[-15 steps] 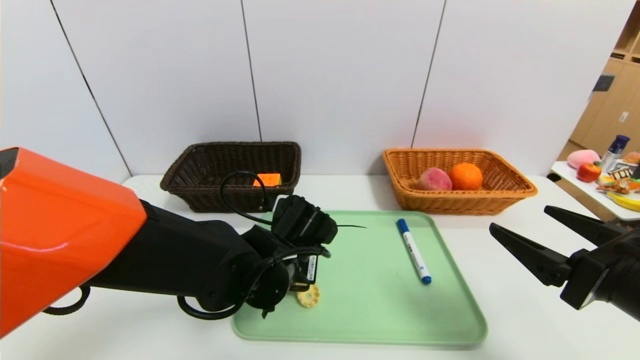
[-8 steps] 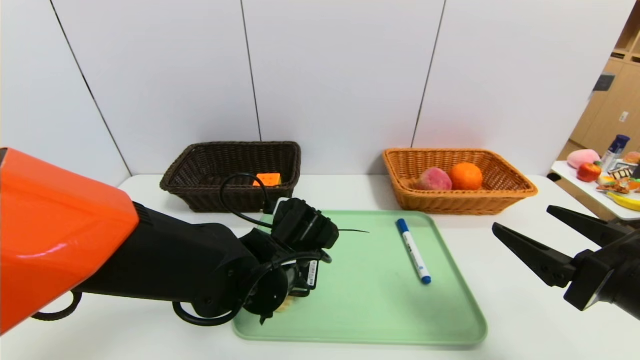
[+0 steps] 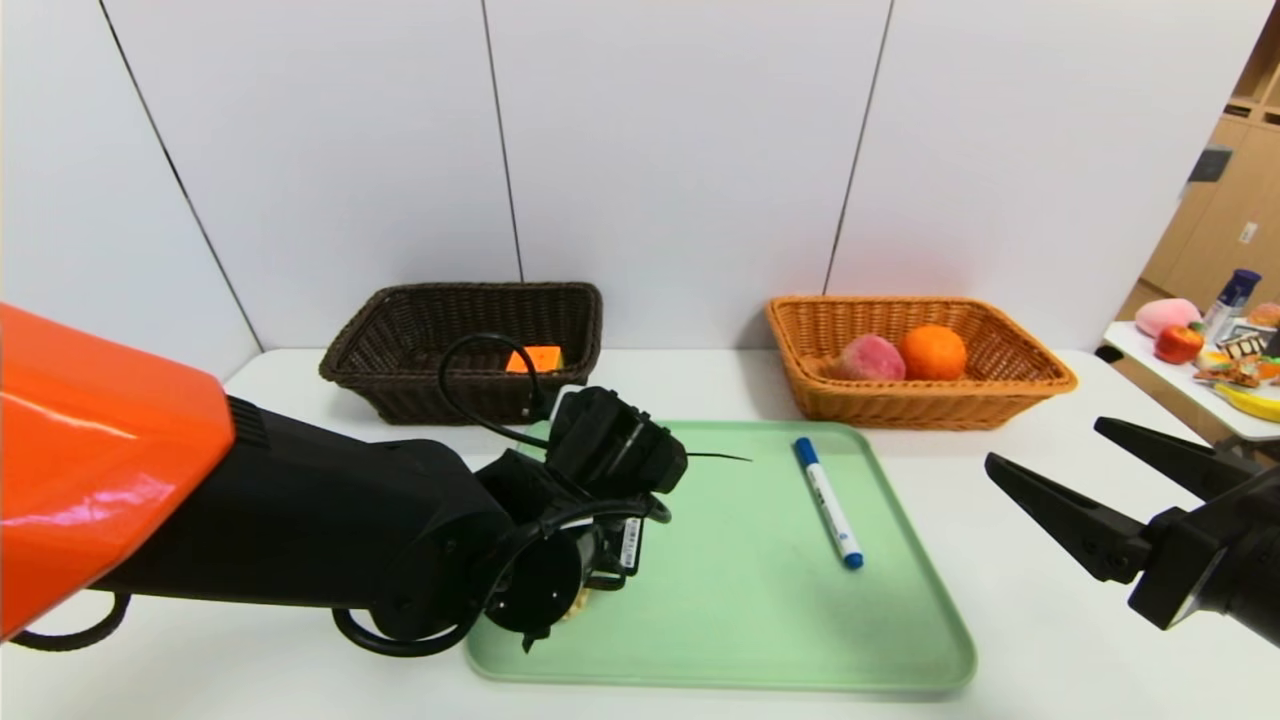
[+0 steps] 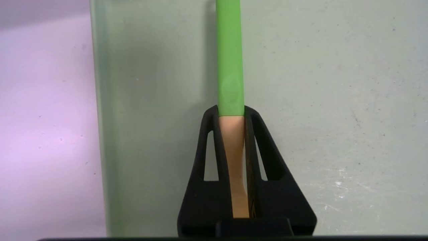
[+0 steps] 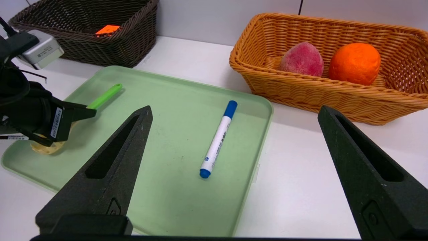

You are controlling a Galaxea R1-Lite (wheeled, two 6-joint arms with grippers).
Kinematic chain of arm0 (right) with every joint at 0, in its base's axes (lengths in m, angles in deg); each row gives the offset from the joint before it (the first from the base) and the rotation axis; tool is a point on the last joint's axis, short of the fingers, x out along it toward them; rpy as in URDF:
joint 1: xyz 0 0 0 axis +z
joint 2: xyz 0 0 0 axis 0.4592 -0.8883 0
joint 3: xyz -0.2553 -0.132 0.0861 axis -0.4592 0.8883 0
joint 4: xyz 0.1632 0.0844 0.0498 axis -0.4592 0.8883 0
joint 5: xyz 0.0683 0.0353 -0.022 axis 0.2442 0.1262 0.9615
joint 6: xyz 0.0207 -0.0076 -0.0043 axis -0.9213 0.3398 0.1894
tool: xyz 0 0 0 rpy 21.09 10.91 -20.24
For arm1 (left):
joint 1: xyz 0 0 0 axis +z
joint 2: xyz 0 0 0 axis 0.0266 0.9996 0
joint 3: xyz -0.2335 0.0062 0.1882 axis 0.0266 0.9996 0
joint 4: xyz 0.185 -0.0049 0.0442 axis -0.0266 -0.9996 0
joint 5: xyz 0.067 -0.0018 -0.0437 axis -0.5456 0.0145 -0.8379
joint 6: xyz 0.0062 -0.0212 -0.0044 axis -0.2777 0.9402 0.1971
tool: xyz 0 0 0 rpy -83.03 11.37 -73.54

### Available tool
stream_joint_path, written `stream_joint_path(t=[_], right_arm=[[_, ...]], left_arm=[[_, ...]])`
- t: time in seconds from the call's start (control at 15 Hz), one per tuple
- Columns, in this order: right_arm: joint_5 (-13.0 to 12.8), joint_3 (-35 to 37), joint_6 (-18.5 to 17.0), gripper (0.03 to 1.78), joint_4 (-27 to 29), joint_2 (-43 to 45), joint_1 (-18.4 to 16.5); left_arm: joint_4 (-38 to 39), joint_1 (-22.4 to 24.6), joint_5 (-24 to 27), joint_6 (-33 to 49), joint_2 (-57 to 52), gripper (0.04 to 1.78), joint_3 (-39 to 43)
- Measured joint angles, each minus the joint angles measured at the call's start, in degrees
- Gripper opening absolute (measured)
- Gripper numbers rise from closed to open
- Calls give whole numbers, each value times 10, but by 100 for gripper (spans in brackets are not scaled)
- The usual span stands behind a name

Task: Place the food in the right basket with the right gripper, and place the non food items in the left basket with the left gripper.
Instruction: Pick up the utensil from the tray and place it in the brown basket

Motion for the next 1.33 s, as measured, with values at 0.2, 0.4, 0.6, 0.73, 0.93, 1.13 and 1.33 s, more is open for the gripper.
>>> stream_joint_path(t=[0.2,0.4,0.6,0.73,0.93,1.13,1.33], right_arm=[[0,1,0,171,0,0,0],[0,2,-1,171,0,0,0],[1,4,-2,171,1,-1,0],[16,8,-3,171,0,-2,0],[20,9,-3,171,0,-3,0],[20,9,-4,171,0,-3,-1],[21,10,-5,171,0,-3,-7]], left_arm=[[2,-2,0,-14,-25,18,-8],[2,15,-1,-50,-60,18,-56],[4,114,10,-127,-73,18,-130],[24,188,36,-189,-50,18,-194],[46,267,61,-258,28,18,-280],[49,301,66,-286,99,18,-343],[55,307,64,-285,141,40,-359]])
